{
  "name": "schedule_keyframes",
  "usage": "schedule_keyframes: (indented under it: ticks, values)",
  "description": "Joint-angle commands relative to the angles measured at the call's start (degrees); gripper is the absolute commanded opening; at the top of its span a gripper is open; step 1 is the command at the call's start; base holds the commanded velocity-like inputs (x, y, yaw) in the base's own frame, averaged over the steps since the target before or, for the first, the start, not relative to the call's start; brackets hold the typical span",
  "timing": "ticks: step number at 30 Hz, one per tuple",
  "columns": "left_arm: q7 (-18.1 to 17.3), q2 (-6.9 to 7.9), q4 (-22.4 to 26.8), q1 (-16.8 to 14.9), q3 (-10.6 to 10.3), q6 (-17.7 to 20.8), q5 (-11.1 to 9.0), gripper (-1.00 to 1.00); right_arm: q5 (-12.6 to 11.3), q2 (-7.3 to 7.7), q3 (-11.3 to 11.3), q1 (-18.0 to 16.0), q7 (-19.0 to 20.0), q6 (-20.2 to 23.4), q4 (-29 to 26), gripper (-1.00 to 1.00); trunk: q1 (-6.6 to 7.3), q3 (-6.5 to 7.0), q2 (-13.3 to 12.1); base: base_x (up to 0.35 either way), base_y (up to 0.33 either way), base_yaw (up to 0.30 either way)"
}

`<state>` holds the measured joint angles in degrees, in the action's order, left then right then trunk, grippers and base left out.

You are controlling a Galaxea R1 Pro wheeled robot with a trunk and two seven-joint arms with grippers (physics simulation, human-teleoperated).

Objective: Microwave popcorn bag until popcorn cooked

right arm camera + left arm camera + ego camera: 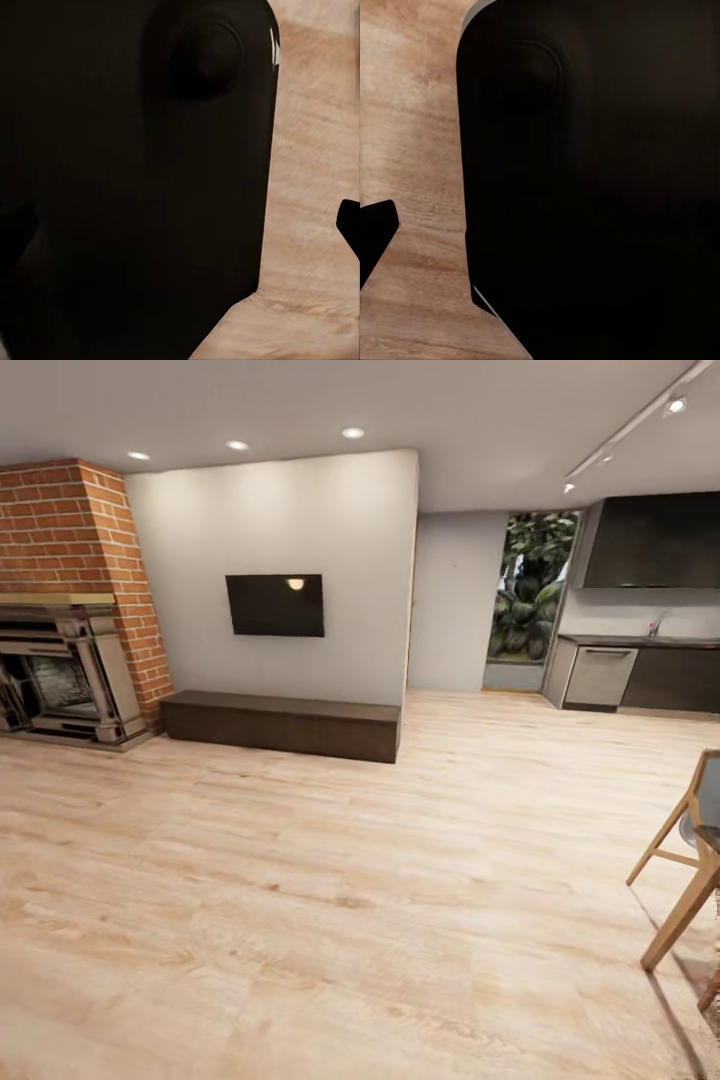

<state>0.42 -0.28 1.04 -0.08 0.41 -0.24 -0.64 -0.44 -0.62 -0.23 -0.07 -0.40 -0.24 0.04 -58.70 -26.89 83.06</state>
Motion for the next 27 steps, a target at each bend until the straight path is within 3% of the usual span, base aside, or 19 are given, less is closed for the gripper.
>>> schedule_keyframes:
  ticks: [1, 5, 11, 27]
  values:
    - [0.0, 0.00, 0.0, 0.0, 0.0, 0.0, -0.1, 1.00, -0.2, 0.00, -0.1, 0.0, 0.0, 0.0, 0.0, 1.00, -0.03, -0.04, 0.0, 0.322, 0.000, -0.286]
    - [0.0, 0.08, 0.0, 0.0, 0.0, 0.2, -0.4, 1.00, -1.7, 0.15, -0.9, 0.0, 0.0, 0.0, 0.0, 1.00, -0.03, -0.04, 0.0, 0.322, 0.000, -0.286]
    - [0.2, 0.01, 0.1, 0.0, 0.0, -0.2, -5.1, 1.00, -1.9, 0.09, -1.0, 0.0, 0.0, 0.0, 0.0, 1.00, -0.03, -0.04, 0.0, 0.322, 0.000, -0.286]
    - [0.2, 0.09, 0.1, 0.0, 0.0, -0.4, -5.6, 1.00, -1.7, 0.10, -1.0, 0.0, 0.0, 0.0, 0.0, 1.00, -0.03, -0.04, 0.0, 0.322, 0.000, -0.286]
